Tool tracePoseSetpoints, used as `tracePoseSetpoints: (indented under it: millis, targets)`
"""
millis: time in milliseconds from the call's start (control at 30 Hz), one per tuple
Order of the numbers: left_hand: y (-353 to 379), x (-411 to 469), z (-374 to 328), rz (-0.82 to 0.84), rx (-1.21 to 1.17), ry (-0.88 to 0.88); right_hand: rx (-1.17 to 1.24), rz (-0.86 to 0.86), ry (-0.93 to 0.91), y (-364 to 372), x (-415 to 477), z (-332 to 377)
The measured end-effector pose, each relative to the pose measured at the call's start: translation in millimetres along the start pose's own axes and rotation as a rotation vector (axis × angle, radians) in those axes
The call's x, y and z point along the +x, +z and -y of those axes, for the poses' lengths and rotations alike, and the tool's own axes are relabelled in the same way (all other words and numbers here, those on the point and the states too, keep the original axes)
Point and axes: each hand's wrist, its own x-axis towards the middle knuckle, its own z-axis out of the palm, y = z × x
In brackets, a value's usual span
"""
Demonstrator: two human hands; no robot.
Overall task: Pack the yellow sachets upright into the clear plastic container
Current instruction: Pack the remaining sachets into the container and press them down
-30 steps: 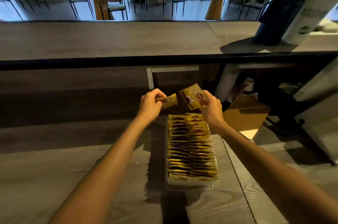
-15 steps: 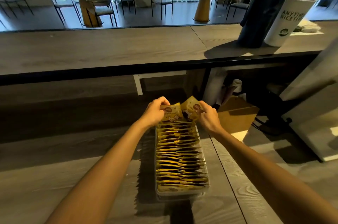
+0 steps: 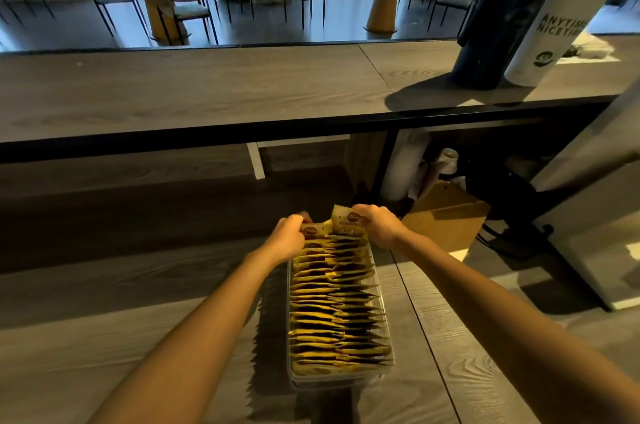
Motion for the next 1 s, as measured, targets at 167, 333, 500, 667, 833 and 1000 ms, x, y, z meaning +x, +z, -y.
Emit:
tracePoseSetpoints:
  millis: [167,333,500,667,833,1000]
  targets:
    - [8.4,-6.5,1.5,-0.084,0.101,0.173,-0.101,-0.003,0.005,5.5,4.8,0.4]
    - [15.5,-12.7,5.2,-0.165,0.212,0.265,-0.307,-0.035,-0.084,10.6,6.2,1.6]
    - [17.8,-9.8,2.1,-0.119,0.267,0.213,-0.453,-0.038,-0.158,19.7,2.9,2.0]
    - [21.2,-18.7,3.0,-0.169,0.297,0.213,-0.361,-0.112,-0.205,28.6,-1.4,-8.7]
    - [36.7,-37.8,6.3,-0.310,0.290,0.275,-0.308,-0.201,-0.255,29.2,-3.5,-8.0]
    - [48.8,-39.3,10.7,-0.244,0.365,0.222,-0.359,-0.275,-0.261,36.0,1.1,-6.0]
